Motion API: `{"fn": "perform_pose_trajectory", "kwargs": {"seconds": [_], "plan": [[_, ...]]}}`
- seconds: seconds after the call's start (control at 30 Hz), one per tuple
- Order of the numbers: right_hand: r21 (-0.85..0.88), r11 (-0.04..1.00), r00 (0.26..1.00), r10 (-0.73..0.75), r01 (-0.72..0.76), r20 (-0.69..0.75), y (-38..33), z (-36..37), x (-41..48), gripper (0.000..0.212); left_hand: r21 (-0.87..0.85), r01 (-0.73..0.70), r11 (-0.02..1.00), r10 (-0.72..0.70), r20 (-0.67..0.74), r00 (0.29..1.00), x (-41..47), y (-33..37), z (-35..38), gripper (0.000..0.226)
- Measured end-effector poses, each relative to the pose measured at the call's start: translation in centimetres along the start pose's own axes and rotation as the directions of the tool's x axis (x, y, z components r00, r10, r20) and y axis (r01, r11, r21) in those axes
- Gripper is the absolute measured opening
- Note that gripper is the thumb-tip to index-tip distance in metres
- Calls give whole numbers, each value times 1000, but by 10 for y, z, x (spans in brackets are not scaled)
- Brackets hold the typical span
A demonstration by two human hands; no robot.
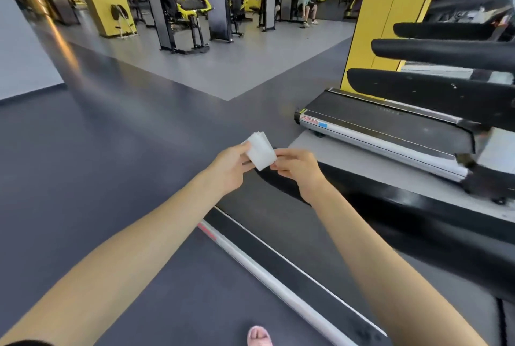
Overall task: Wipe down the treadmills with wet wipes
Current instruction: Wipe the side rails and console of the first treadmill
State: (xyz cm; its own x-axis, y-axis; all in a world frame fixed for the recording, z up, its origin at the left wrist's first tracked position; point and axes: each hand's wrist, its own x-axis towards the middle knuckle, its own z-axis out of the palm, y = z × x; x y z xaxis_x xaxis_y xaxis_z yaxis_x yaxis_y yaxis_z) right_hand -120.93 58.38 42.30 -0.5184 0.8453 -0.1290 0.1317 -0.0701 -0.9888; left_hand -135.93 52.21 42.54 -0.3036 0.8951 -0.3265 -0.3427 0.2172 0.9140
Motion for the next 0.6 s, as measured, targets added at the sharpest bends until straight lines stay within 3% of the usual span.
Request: {"fn": "perform_pose_trajectory", "kwargs": {"seconds": [0.27,0.47,0.6], "plan": [[25,998,999,-50,50,-12,-30,79,149,18,5,13,1000,-13,-12,1000,114,71,-90,35],[-146,987,996,-60,68,60,-45,157,246,18,-11,0,1000,-1,-81,997,179,104,-178,28],[-184,983,1000,-25,25,-1,-41,215,314,11,20,43,999,-43,7,999,235,125,-246,33]]}}
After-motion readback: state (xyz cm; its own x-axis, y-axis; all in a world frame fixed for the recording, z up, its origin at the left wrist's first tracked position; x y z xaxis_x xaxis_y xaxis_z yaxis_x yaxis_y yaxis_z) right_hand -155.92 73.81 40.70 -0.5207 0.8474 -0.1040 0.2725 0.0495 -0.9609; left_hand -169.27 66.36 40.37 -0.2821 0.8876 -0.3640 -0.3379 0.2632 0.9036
